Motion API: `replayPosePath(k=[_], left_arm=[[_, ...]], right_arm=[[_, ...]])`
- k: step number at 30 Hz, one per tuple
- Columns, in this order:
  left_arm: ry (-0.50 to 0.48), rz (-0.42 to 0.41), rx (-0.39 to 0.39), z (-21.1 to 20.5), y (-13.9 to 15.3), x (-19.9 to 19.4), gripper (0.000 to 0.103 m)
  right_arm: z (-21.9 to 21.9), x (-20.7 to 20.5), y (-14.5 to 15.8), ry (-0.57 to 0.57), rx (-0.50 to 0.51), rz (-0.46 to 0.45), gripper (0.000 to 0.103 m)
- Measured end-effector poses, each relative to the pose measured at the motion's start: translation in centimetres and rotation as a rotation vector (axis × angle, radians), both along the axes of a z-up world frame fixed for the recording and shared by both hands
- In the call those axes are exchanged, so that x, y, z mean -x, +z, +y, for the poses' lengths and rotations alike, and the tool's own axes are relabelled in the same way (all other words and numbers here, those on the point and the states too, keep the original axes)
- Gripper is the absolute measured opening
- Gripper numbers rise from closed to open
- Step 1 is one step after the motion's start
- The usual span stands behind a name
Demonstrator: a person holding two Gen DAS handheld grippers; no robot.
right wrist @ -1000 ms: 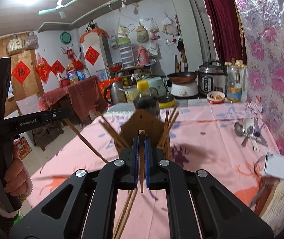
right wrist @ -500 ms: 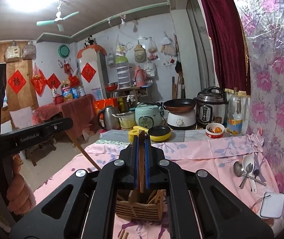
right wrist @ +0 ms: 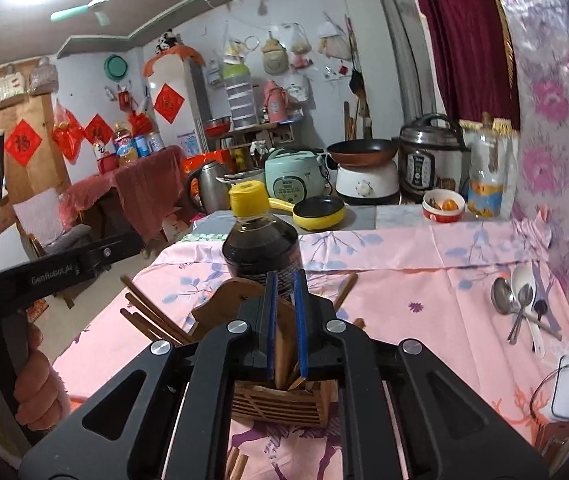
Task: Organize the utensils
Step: 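Lower the chopsticks into the holder and open both tools to release, then move both open tools back down toward the remaining loose chopsticks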
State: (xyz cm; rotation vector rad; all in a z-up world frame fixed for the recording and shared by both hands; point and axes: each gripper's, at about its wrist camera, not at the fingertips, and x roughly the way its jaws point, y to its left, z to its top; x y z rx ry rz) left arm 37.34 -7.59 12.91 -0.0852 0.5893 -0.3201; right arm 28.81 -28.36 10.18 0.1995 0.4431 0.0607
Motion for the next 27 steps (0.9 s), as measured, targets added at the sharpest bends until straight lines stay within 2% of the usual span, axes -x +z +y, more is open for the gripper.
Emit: replayPosePath(k=[3,8,14,16,21,27], left_arm=[[0.013,-0.004,-0.004,0.6,-0.1,0.4,0.041],[0.037,-0.020,-0.007,1.5,0.4,1.7,0.051],[0.071,-0.047,-0.022,2.9,0.6,4.3,0.060],[0.091,-0.067,-0.039,3.2,0.7,5.5,0.065],[0.121,-0.119,-0.075,3.6,0.7,8.8,0.072],[0.163,-0.188,-0.124,3.3,0.5,13.4,0.082]], right_arm=[[-0.4,0.7,0.5,-0.015,-0.004,-0.014,0.012],[-0.7,2.0,1.5,-0.029,-0.005,-0.034,0.013],[-0.2,4.4,2.2,-0.034,0.002,-0.065,0.023],[0.1,5.3,2.2,-0.033,0.010,-0.074,0.029],[1.1,7.4,2.1,-0.033,0.036,-0.087,0.030],[1.9,10.6,2.2,-0.036,0.021,-0.118,0.040]])
